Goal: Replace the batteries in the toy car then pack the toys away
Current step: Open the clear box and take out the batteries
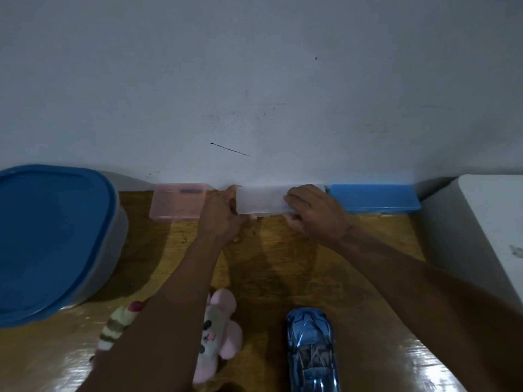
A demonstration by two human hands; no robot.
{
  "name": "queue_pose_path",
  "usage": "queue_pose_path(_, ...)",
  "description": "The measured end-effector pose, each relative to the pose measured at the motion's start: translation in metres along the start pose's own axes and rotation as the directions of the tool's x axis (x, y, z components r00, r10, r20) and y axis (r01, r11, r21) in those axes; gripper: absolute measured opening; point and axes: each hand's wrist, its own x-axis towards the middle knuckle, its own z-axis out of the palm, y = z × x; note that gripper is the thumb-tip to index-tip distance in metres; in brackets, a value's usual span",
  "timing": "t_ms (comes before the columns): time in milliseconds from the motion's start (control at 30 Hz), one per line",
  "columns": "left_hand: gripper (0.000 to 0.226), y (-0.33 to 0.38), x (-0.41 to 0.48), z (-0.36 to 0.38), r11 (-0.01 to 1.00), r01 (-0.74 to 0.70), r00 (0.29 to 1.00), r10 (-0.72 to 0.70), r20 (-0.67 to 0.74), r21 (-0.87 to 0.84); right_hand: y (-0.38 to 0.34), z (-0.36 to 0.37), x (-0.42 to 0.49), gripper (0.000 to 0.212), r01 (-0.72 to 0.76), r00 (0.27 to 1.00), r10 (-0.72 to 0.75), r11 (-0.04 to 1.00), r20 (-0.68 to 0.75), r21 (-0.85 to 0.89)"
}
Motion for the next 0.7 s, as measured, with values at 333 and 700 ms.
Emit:
queue_pose_path(333,0.056,0.001,0.003,-0.003,1.0,0.004,0.999,-0.003,0.04,-0.025,0.006,-0.002,0.011,0.029,0.135,0.991,-0.134,0.984,0.015,-0.112)
queue_pose_path(700,0.055,0.002,0.006,-0.006,1.0,0.004,0.998,-0.004,0.069,-0.002,0.011,-0.001,0.015,0.027,0.167,0.986,-0.166,0.982,0.02,-0.092)
